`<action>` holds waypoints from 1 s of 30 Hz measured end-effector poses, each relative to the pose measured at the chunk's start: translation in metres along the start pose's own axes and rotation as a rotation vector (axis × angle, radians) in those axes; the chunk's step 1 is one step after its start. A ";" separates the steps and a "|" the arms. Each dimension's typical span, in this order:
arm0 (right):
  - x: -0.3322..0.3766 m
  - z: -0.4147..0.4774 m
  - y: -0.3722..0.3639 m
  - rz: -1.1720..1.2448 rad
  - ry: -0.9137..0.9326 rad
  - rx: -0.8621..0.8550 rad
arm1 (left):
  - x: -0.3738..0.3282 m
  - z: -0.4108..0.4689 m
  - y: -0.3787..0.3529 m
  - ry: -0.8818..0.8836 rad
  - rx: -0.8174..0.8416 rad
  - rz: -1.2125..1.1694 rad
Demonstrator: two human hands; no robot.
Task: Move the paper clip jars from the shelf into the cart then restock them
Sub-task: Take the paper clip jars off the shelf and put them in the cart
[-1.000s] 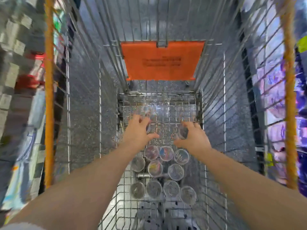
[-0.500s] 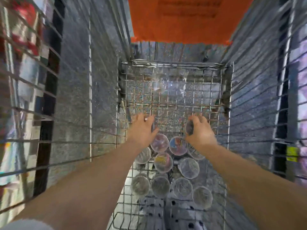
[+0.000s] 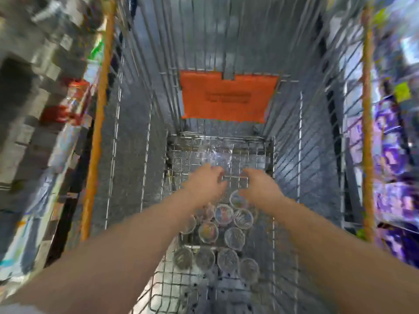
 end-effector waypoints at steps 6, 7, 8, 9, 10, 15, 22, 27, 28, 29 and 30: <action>0.053 -0.083 0.082 0.041 0.230 -0.149 | -0.052 -0.078 0.081 -0.059 -0.201 -0.031; 0.061 -0.099 0.092 0.047 0.284 -0.168 | -0.058 -0.093 0.093 -0.055 -0.230 -0.019; 0.068 -0.115 0.101 0.052 0.333 -0.183 | -0.065 -0.110 0.104 -0.058 -0.272 -0.019; 0.075 -0.132 0.109 0.061 0.382 -0.199 | -0.072 -0.128 0.114 -0.064 -0.316 -0.029; 0.082 -0.150 0.116 0.077 0.432 -0.214 | -0.079 -0.148 0.123 -0.080 -0.360 -0.042; 0.126 -0.241 0.141 0.052 0.681 -0.271 | -0.102 -0.252 0.163 -0.064 -0.552 -0.047; 0.249 -0.375 0.132 0.002 1.053 -0.265 | -0.082 -0.445 0.219 0.063 -0.918 0.055; 0.360 -0.479 0.080 -0.080 1.352 -0.177 | -0.025 -0.610 0.233 0.261 -1.145 0.119; 0.382 -0.498 0.066 -0.083 1.406 -0.159 | -0.008 -0.643 0.232 0.311 -1.192 0.144; 0.404 -0.516 0.049 -0.074 1.455 -0.134 | 0.008 -0.675 0.230 0.364 -1.237 0.161; 0.424 -0.533 0.032 -0.068 1.502 -0.109 | 0.025 -0.707 0.228 0.409 -1.280 0.168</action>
Point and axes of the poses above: each hand's wrist, its own z-axis towards the middle knuckle, its own y-axis out of the back of the hand, x = y × z, the point moved 3 cm from there along z, towards the middle knuckle, and after that the axes turned 1 degree about z, right-handed, at the moved point
